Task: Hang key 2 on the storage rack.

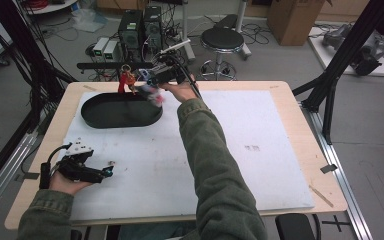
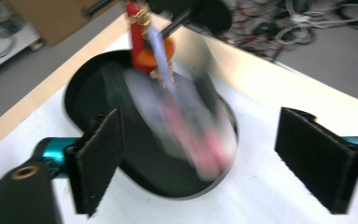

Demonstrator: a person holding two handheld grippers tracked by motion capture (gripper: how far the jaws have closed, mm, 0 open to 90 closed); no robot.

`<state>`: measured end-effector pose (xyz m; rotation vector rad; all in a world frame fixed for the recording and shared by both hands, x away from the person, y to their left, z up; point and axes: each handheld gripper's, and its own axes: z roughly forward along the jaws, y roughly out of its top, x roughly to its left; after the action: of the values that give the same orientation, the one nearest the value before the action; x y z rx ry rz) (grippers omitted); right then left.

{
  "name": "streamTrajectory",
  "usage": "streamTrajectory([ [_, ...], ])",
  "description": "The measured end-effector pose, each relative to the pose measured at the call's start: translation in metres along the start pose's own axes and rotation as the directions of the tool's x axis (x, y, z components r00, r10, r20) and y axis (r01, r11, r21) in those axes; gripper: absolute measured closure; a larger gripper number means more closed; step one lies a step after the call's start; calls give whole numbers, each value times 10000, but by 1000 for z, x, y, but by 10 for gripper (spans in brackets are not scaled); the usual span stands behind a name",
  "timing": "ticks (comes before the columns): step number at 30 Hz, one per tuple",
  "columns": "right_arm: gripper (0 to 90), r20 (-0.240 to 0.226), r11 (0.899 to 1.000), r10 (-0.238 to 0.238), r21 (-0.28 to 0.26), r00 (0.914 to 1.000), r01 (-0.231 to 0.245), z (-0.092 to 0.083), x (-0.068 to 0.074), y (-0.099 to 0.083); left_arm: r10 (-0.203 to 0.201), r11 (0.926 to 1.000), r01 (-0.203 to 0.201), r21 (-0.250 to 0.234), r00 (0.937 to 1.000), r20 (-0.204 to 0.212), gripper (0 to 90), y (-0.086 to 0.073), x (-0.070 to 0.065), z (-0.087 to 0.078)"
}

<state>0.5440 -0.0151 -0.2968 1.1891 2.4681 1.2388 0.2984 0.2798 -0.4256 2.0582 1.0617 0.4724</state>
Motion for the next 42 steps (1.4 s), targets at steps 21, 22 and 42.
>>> streamTrajectory([
  [21, 4, -1001, 9759, -2042, 572, 9738, 2105, -34, -1, -38, -16, 9999, 16, 107, 10000, -67, 17, 0, -2, 2],
  [22, 5, -988, 9757, -2057, 558, 9736, 2118, -36, 0, -38, -17, 9999, 18, 101, 10000, -65, 17, 0, -2, 2],
  [42, 4, -255, 9787, -2052, -45, 9784, 2052, -83, -16, -95, -68, 9999, 69, 98, 9999, -76, 17, 0, -1, 1],
])
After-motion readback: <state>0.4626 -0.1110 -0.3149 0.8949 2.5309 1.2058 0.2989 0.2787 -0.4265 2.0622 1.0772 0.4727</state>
